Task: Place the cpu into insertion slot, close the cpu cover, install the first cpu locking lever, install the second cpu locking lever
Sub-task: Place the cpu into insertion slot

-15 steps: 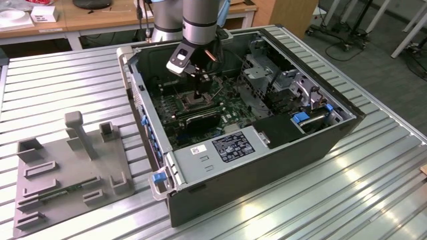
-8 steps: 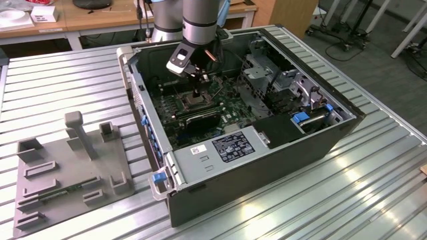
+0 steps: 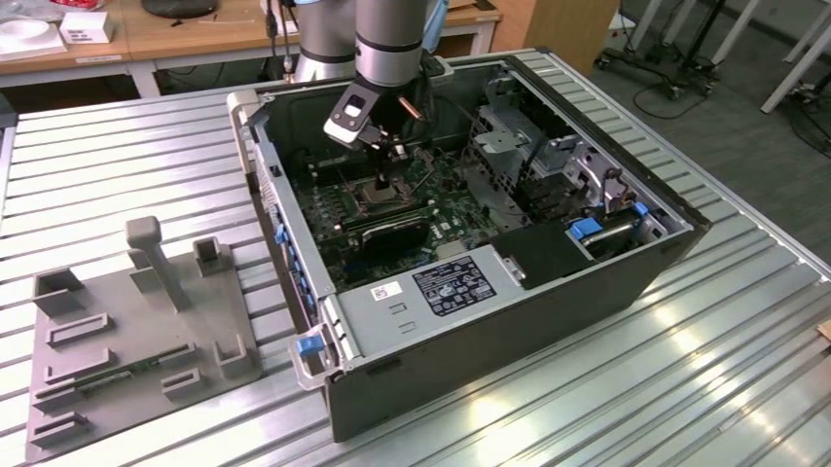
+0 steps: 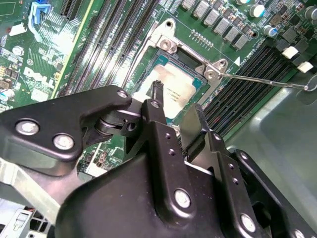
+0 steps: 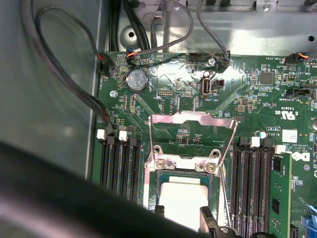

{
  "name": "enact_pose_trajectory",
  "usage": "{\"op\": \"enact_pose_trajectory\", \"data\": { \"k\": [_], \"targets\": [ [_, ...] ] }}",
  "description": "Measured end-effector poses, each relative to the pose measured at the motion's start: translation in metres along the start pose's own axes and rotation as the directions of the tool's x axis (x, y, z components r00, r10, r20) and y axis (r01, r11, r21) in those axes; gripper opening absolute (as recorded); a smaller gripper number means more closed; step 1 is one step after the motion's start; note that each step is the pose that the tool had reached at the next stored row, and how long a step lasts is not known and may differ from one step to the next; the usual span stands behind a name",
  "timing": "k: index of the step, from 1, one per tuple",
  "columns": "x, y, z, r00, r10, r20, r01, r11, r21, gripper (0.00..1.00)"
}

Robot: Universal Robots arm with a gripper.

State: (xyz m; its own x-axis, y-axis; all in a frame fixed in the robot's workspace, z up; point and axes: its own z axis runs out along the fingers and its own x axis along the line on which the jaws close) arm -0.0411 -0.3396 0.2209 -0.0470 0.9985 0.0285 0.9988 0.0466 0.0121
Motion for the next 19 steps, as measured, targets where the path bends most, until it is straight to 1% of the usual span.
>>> {"op": "enact_pose_trajectory", "data": {
  "k": [6,7,9,10,11,12,14,19],
  "targets": [
    [0.0000,0.0000,-0.0001,1.0000,0.000,0.0000,0.000,1.0000,0.0000,0.41],
    [0.0000,0.0000,-0.0001,1.0000,0.000,0.0000,0.000,1.0000,0.0000,0.40],
    [0.0000,0.0000,-0.0001,1.0000,0.000,-0.0001,0.000,1.0000,0.0000,0.27],
    [0.0000,0.0000,-0.0001,1.0000,0.000,0.0000,0.000,1.0000,0.0000,0.27],
    [0.0000,0.0000,-0.0002,1.0000,0.000,0.0000,0.000,1.0000,0.0000,0.21],
    [0.0000,0.0000,-0.0002,1.0000,0.000,0.0000,0.000,1.0000,0.0000,0.21],
    [0.0000,0.0000,-0.0002,1.0000,0.000,0.0000,0.000,1.0000,0.0000,0.11],
    [0.0000,0.0000,-0.0003,1.0000,0.000,0.0000,0.000,1.0000,0.0000,0.11]
  ]
}}
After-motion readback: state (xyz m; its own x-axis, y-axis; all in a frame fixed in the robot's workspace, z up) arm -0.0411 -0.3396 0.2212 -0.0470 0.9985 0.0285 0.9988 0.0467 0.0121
